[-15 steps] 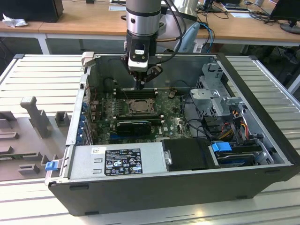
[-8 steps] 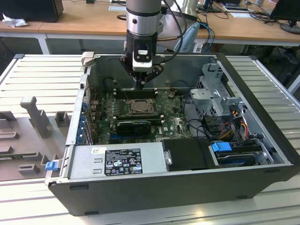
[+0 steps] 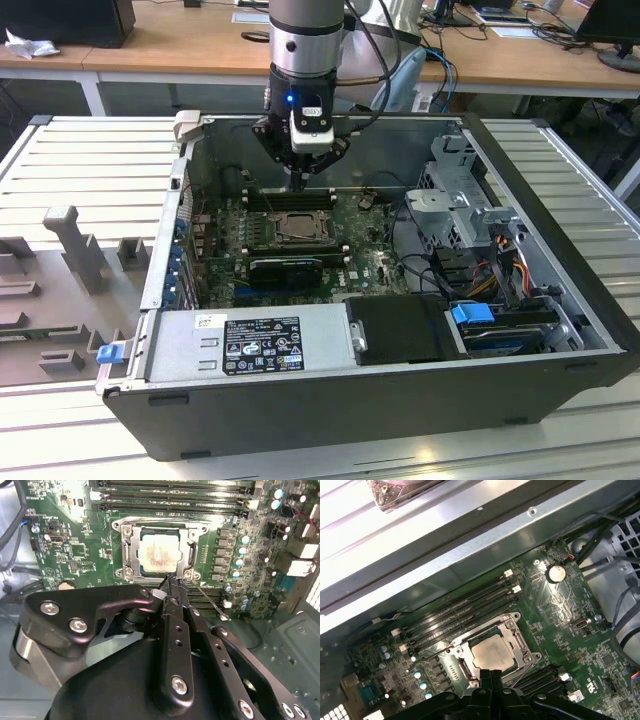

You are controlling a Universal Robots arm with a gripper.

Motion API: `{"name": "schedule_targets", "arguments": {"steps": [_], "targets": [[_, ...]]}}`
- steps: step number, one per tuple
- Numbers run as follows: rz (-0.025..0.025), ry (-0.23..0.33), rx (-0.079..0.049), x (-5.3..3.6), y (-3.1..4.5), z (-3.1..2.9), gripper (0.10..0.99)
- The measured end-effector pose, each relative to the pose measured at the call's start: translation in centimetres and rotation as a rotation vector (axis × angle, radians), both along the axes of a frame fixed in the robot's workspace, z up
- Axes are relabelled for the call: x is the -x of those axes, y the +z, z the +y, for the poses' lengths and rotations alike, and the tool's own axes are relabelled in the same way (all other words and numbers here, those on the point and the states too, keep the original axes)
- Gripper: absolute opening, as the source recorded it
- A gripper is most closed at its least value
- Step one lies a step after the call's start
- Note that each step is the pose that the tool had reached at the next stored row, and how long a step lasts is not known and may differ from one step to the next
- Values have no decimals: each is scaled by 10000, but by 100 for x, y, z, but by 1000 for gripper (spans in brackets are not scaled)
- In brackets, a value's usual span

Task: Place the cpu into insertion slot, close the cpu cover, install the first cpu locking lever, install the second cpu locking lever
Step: 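Install the first cpu locking lever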

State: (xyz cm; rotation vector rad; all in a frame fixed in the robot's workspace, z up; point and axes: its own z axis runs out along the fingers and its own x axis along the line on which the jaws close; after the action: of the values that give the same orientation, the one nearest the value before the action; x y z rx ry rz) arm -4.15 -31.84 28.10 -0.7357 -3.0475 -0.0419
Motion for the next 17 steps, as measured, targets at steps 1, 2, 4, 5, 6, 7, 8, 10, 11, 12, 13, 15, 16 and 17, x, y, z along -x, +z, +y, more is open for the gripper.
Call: {"name": "schedule_targets", "arguments": {"steps": [1, 2, 4, 5, 6, 7, 8, 10, 11, 12, 13, 15, 16, 17], "targets": [[-1, 158, 0, 0, 0, 0, 106], [-1, 261, 0, 0, 0, 0, 106], [-2, 539, 0, 0, 0, 0, 106], [-4, 652, 0, 0, -1, 0, 106], [-7, 802, 0, 0, -1, 0, 106], [-10, 939, 0, 0, -2, 0, 106], [-16, 1234, 0, 0, -3, 0, 106], [-22, 1661, 0, 0, -6, 0, 106], [-24, 1872, 0, 0, -6, 0, 106], [-27, 2008, 1, 0, -7, 0, 106], [-29, 2117, 0, 0, -8, 0, 106], [-36, 2350, 0, 0, -10, 0, 106], [-40, 2490, 1, 0, -11, 0, 106], [-42, 2620, 1, 0, -13, 0, 106]]}}
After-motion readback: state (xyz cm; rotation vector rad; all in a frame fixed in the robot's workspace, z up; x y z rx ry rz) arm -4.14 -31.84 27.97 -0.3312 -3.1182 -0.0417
